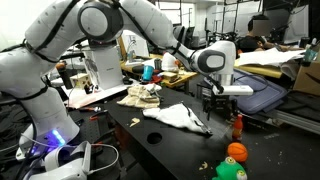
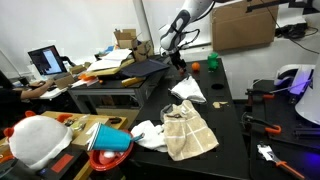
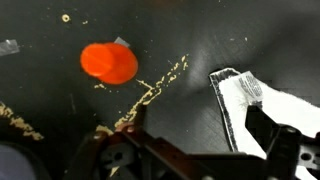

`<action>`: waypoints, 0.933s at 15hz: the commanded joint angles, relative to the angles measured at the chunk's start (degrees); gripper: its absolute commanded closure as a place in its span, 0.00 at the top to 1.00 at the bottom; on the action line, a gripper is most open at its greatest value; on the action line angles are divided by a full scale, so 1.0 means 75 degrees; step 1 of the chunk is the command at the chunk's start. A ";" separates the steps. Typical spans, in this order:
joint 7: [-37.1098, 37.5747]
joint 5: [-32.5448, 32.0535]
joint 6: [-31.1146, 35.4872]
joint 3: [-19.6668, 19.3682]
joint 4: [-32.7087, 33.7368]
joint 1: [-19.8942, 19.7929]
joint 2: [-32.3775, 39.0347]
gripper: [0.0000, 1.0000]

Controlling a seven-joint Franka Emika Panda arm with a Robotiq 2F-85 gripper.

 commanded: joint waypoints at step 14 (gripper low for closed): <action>-0.0413 -0.0241 0.1276 -0.0175 -0.2939 0.0238 -0.1285 1.00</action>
